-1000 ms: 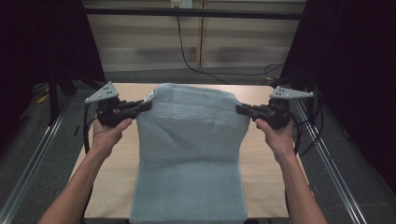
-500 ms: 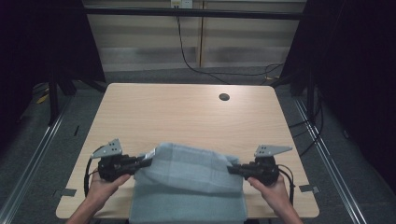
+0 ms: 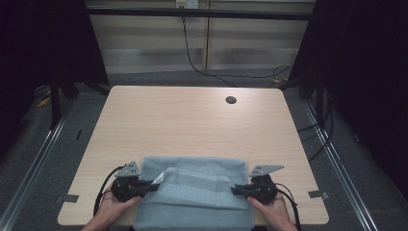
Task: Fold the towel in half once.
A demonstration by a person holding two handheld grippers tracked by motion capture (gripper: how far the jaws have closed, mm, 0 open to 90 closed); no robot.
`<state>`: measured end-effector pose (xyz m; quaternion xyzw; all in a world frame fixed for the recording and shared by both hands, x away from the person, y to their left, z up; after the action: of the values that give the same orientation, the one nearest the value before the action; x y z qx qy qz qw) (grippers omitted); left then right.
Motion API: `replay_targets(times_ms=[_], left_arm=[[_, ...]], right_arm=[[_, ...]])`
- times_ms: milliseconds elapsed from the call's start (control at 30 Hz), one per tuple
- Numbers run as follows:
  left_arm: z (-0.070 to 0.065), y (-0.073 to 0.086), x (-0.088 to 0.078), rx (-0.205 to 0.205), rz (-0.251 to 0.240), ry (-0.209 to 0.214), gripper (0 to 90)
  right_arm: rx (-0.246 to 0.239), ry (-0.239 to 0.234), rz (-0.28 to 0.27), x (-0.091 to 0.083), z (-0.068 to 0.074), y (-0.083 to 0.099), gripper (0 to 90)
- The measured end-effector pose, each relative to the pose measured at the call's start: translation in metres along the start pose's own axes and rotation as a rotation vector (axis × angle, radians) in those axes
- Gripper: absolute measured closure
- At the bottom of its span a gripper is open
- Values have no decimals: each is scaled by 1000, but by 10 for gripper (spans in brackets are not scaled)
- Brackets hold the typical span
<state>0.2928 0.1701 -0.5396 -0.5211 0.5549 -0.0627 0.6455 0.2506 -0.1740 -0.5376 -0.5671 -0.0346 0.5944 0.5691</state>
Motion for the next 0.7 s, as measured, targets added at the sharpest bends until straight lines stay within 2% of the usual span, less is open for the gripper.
replay_targets(times_ms=[200,300,333,433,500,567,600,633,700], left_arm=[[22,-14,15,-38,-25,2,819],[34,-20,22,-72,-31,23,819],[37,-22,24,-73,-38,17,819],[45,-31,32,-40,-30,-24,820],[54,-38,38,-33,-33,-32,822],[63,-44,43,-45,-29,-50,824],[68,-49,46,-33,-24,-72,825],[70,-52,49,-34,-21,-77,826],[78,-58,55,-55,-32,-89,828]], right_arm=[[-3,56,-12,6,-24,-16,868],[12,58,-28,10,-37,-24,868],[14,60,-29,11,-40,-27,868],[7,96,-24,15,-50,-36,868],[20,108,-22,18,-59,-43,868],[23,126,-23,21,-69,-51,868],[26,133,-28,23,-74,-55,868],[27,145,-34,26,-79,-60,868],[33,154,-35,28,-86,-66,868]])
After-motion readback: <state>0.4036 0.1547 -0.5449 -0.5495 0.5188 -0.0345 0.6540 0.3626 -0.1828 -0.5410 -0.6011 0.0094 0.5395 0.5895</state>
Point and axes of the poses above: each handheld gripper's, and its own axes: x roughly forward along the jaws, y roughly out of its underside, z roughly to its left, the point moved 6 cm from there along x, roughly forward along the jaws, and after that the axes turned 6 degrees about -y, right-handed, at the moved point
